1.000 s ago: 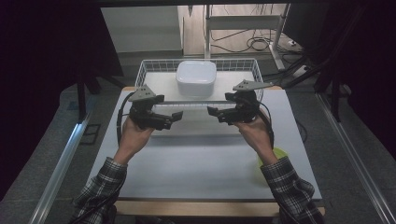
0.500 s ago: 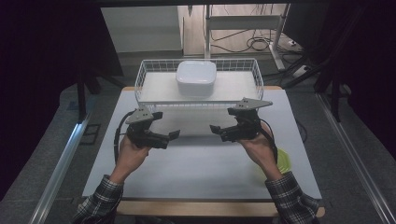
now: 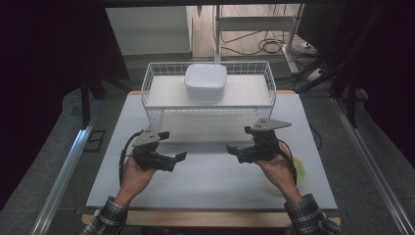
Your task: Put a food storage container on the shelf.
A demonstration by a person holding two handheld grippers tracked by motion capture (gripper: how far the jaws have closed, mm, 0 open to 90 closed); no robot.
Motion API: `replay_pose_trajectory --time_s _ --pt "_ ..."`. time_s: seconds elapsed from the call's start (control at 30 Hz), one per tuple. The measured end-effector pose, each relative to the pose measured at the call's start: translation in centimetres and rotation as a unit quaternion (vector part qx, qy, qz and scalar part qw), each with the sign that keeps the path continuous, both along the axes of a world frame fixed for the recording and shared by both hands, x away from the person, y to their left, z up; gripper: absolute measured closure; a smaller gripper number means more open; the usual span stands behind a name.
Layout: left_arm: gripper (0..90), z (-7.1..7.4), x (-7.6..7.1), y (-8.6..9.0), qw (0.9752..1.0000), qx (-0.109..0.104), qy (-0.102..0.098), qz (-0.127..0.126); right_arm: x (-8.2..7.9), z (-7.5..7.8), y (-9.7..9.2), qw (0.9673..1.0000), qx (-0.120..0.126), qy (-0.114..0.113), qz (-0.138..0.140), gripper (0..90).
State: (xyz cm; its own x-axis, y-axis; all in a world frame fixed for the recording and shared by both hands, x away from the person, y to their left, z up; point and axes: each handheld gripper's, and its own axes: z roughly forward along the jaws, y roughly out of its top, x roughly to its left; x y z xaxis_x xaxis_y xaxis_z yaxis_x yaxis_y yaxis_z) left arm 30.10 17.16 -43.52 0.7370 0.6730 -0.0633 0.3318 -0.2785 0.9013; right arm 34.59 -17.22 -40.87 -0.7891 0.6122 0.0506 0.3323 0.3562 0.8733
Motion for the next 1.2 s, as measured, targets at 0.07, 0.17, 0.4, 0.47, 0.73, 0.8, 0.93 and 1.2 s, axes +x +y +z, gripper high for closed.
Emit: replay_pose_trajectory --time_s 0.07,0.17,0.4,0.47,0.73,0.8,0.93,1.2 --pt "4.5 -0.5 -0.4 -0.1 1.0000 0.004 0.002 -0.001 -0.6 -0.2 -0.2 1.0000 -0.003 -0.005 -0.004 1.9" --pt "4.5 -1.0 -0.9 0.0 1.0000 0.004 0.006 0.002 -1.1 -0.6 -0.4 1.0000 -0.004 -0.005 -0.004 1.5" --pt "4.4 -2.4 -2.1 0.5 0.9999 0.005 0.013 0.010 -2.0 -1.8 -1.5 0.9998 -0.001 0.014 -0.012 1.9" --pt "4.4 -2.8 -2.5 0.7 0.9998 0.006 0.014 0.015 -2.3 -2.1 -1.8 0.9997 -0.001 0.017 -0.015 2.3" --pt "4.1 -4.5 -3.6 1.3 0.9994 0.012 0.011 0.030 -3.5 -3.5 -2.5 0.9996 -0.020 0.010 -0.019 2.9" --pt "3.9 -5.0 -3.9 1.3 0.9993 0.014 0.016 0.030 -3.9 -3.9 -2.6 0.9995 -0.025 0.011 -0.019 2.9" --pt "3.6 -5.7 -4.6 1.0 0.9986 0.041 0.013 0.030 -4.5 -4.6 -2.8 0.9991 -0.032 0.015 -0.022 2.9" --pt "3.5 -6.5 -5.1 0.9 0.9979 0.055 0.017 0.030 -5.0 -5.8 -3.5 0.9980 -0.049 0.027 -0.030 3.4"
